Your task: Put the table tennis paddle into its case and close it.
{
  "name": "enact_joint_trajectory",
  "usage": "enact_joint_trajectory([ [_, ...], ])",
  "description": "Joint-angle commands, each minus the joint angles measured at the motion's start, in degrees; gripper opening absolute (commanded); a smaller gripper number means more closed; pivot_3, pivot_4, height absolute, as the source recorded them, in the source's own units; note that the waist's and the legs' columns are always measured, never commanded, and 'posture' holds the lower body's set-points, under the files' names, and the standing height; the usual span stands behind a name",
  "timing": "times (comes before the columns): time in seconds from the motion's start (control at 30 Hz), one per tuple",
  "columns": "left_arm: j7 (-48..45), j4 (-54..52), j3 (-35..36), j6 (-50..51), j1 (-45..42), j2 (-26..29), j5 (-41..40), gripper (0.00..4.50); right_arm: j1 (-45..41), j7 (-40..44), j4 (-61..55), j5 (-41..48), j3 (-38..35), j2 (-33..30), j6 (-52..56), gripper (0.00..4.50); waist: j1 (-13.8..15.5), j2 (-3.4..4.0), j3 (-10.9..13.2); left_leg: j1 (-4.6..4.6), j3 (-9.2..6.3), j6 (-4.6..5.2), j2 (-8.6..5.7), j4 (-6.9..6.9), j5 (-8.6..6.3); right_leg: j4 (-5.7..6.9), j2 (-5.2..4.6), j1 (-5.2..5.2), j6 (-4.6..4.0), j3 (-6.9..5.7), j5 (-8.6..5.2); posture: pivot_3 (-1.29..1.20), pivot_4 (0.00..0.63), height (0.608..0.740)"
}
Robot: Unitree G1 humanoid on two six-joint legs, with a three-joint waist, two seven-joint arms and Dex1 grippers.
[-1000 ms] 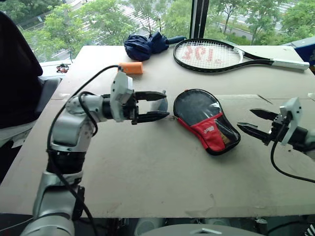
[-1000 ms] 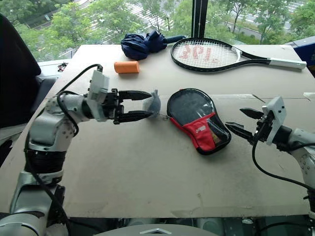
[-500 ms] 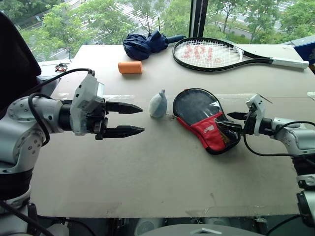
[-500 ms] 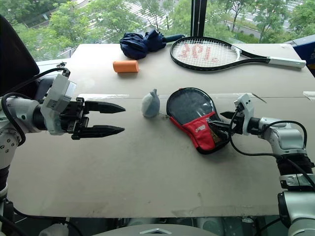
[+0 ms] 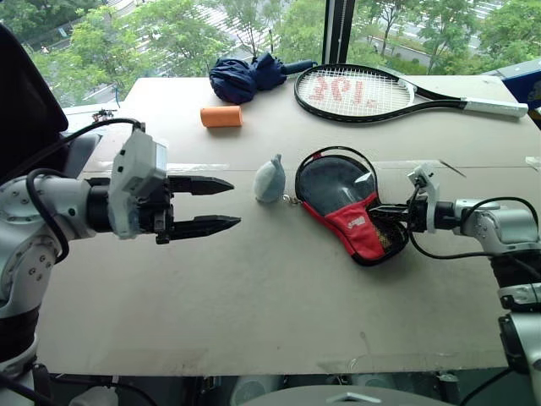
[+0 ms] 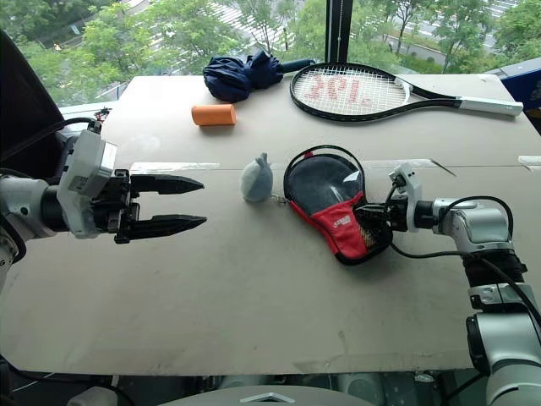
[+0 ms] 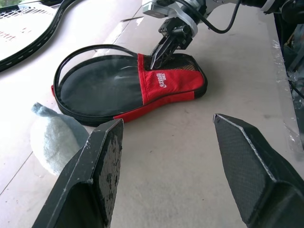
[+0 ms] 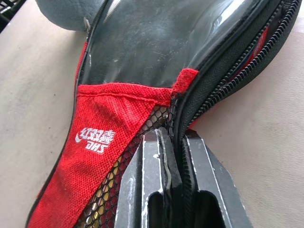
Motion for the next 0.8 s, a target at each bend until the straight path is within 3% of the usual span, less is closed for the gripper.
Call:
enact_joint_trajectory([
  [0.03,0.09,0.02,-0.52,-1.65,-1.43,0.27,0.02,3.06,2.01,-2.83,-5.22,2.33,-3.1,-0.46,4.83,0.07,0.01,0.0,0.0,-0.01,0.01,0.0,0.0,0.0,0.0,0.0,-0.01,-0.01,0.0,0.01,0.0,0.0,0.15,0.723],
  [0.17,0.04,0.26,-1.56,-1.9,-2.56,0.16,-0.6,3.06,6.73,-10.36,-12.8,6.87,-10.05,0.91,14.54,0.07,0.37,0.0,0.0,-0.04,-0.01,0.0,-0.01,0.0,0.0,0.0,-0.02,-0.02,0.0,-0.03,0.0,0.0,0.15,0.723],
  [0.3,-0.4,0.8,-2.53,-2.46,-3.23,0.06,-0.26,3.06,13.27,-21.53,-25.36,11.87,-19.97,7.46,25.99,0.07,0.42,0.0,0.0,-0.06,-0.03,0.0,-0.01,-0.03,0.0,0.0,-0.03,-0.03,0.0,-0.03,0.0,0.0,0.15,0.723],
  [0.47,-1.5,2.17,-3.98,-3.52,-3.86,0.08,0.12,3.06,20.93,-35.79,-47.02,14.35,-33.9,24.93,41.07,0.07,0.32,0.02,-0.01,-0.11,0.01,-0.01,-0.01,-0.1,0.0,0.13,-0.01,-0.2,0.0,0.05,0.0,0.0,0.15,0.723],
  [0.67,-3.03,4.66,-7.31,-5.04,-6.88,-1.03,1.22,3.06,31.1,-51.61,-63.51,16.16,-36.36,46.52,42.25,0.07,0.07,0.16,0.02,-0.06,0.09,-0.04,-0.02,-0.27,0.02,0.15,0.0,-0.32,0.0,0.11,0.0,0.0,0.15,0.723],
  [0.8,-3.86,5.49,-7.82,-5.7,-7.35,-0.97,1.55,3.06,36.22,-54.53,-66.73,20.9,-34.4,47.73,42.25,0.07,0.12,0.13,0.0,0.01,0.28,-0.03,-0.08,-0.31,0.03,0.17,-0.04,-0.35,0.0,0.27,0.01,0.0,0.15,0.723],
])
